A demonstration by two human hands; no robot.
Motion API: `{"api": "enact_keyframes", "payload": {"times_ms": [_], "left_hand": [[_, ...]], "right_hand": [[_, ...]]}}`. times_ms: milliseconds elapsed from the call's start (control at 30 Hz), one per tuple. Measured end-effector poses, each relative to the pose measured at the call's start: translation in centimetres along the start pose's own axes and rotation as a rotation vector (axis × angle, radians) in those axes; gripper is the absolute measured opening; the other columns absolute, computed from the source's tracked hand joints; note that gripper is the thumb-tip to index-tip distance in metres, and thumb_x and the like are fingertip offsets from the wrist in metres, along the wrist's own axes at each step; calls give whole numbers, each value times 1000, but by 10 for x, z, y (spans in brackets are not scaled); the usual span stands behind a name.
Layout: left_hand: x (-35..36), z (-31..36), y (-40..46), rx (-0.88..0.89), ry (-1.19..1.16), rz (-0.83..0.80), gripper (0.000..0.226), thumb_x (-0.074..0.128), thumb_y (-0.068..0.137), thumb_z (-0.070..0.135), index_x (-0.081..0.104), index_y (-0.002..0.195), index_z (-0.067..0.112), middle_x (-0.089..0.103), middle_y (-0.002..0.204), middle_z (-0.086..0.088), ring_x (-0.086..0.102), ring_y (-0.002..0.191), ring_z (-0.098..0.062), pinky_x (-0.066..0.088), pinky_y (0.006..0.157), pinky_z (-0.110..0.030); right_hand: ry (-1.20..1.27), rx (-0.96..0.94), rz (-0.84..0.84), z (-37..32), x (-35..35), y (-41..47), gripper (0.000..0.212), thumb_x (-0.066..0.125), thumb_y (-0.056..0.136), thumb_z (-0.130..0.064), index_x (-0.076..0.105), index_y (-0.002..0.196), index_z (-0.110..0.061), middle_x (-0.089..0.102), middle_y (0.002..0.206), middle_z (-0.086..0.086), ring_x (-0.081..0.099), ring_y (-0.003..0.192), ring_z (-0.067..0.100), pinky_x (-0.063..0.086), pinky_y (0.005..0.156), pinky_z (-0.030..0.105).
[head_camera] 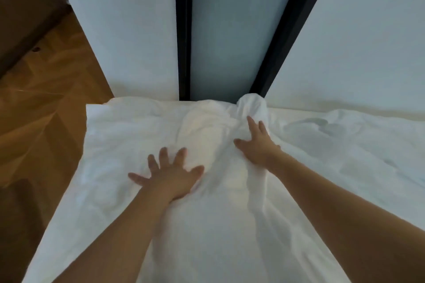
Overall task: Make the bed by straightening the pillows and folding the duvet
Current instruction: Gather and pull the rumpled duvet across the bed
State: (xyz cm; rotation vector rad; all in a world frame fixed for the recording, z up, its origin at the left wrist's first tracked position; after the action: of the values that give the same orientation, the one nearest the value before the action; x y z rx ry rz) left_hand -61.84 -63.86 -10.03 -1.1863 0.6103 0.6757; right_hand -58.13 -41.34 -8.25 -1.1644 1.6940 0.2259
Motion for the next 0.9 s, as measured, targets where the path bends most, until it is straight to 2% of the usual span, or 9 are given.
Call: {"api": "enact_keyframes", "payload": {"times_ms": [133, 200, 267, 367, 533, 633, 700, 800, 900], "left_hand": [[5, -28, 47, -231, -554, 47, 113, 58, 71, 78, 4, 154, 23, 21, 157, -16, 28, 141, -36, 25, 114, -53], [16, -25, 59, -157, -602, 42, 76, 59, 85, 53, 35, 142, 9, 47, 142, -18, 48, 126, -34, 39, 105, -43], [6, -16, 63, -38, -553, 346, 38, 47, 94, 35, 49, 122, 9, 59, 123, -16, 56, 111, -33, 45, 94, -40], [-31, 7, 61, 189, -599, 716, 22, 43, 97, 28, 48, 114, 14, 61, 101, -8, 56, 96, -29, 44, 91, -44], [7, -9, 111, 48, -339, 237, 52, 25, 95, 59, 52, 130, 34, 27, 154, 9, 6, 147, -15, -14, 108, -68], [34, -50, 118, -84, -164, 681, 42, 45, 90, 51, 58, 113, 18, 44, 134, -18, 37, 129, -37, 21, 107, -60], [33, -53, 123, -234, -305, 777, 32, 58, 88, 36, 51, 103, 9, 59, 103, -24, 57, 97, -43, 43, 83, -51], [-12, -37, 156, 37, -235, 807, 10, 50, 92, 18, 43, 95, 12, 61, 78, -15, 60, 73, -41, 45, 66, -46], [-76, -39, 209, 157, 27, 876, 13, 47, 89, 12, 50, 101, 8, 59, 93, -18, 58, 82, -41, 47, 73, -49]], "right_hand": [[-152, -30, -108, 21, 52, 5, 93, 56, 84, -57, -9, 149, -42, -24, 157, -5, -6, 148, 27, 13, 116, 55], [-157, -95, -82, 26, 70, 8, 97, 61, 85, -50, -8, 152, -35, -29, 156, -1, -9, 148, 27, 15, 118, 48], [-257, -146, -35, 26, 86, 13, 90, 56, 89, -47, -6, 152, -34, -29, 156, 2, -10, 147, 31, 13, 118, 48], [-330, -188, 34, 23, 105, 19, 72, 35, 96, -46, -10, 151, -37, -29, 156, 0, -15, 146, 32, 5, 117, 54], [-551, -218, 133, 41, 133, 37, 67, 2, 87, -53, -21, 148, -37, -26, 158, 4, -17, 145, 35, -3, 113, 63], [-512, -228, 260, 45, 146, 50, 69, 19, 87, -49, 7, 153, -34, 1, 162, 7, 3, 146, 38, -2, 112, 66], [-529, -263, 310, 47, 151, 60, 71, 29, 85, -45, 13, 152, -32, 9, 161, 10, 9, 145, 40, -4, 111, 66], [-569, -305, 397, 56, 157, 77, 81, 49, 78, -41, 14, 151, -33, 13, 159, 11, 12, 142, 40, -4, 111, 66], [-565, -326, 456, 62, 165, 88, 91, 60, 69, -37, 15, 148, -36, 16, 155, 10, 15, 139, 39, -4, 111, 63]]}}
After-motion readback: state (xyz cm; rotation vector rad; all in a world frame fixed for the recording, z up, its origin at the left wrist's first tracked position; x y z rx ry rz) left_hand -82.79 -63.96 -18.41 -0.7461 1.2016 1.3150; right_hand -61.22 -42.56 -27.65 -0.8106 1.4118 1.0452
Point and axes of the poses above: each hand's wrist, its own y-axis towards the middle knuckle, its own x-axis out of the palm, z = x × y, the point moved 1 cm from there along y, towards the middle knuckle
